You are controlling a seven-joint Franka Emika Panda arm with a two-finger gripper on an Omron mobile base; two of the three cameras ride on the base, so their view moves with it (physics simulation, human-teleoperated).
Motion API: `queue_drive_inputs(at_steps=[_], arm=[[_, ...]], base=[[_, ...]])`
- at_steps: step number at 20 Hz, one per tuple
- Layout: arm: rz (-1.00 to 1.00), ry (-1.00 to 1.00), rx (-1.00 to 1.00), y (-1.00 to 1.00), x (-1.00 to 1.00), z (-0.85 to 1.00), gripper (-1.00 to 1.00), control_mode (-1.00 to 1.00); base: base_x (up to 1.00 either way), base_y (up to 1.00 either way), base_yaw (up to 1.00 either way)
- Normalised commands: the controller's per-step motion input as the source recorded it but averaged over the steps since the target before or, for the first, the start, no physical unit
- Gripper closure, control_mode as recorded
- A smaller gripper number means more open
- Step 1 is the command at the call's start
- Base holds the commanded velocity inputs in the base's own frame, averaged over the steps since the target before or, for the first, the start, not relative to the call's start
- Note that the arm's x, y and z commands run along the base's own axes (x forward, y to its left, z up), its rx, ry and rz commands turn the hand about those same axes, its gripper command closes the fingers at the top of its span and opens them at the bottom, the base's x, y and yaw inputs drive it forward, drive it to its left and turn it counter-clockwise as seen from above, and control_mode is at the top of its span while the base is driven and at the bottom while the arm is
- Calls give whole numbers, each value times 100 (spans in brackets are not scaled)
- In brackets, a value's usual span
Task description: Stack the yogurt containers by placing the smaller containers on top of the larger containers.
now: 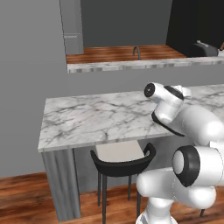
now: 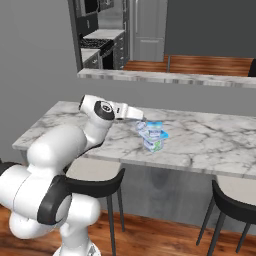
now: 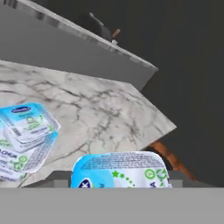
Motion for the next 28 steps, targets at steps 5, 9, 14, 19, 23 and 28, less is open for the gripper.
queue_drive_inputs(at_steps=[5, 9, 14, 19, 23, 28], arm=[[-1, 29, 7, 0, 7, 0, 100, -100], [-1, 18, 15, 0, 16, -3, 100, -100], [-3, 1, 24, -1, 26, -8, 100, -100], [-12, -12, 31, -10, 25, -2, 100, -100], [-17, -20, 26, -15, 28, -8, 100, -100], [-15, -16, 18, -13, 31, -6, 100, -100]], base=[[0, 0, 0], [0, 0, 0], [0, 0, 0], [0, 0, 0], [0, 0, 0], [0, 0, 0]])
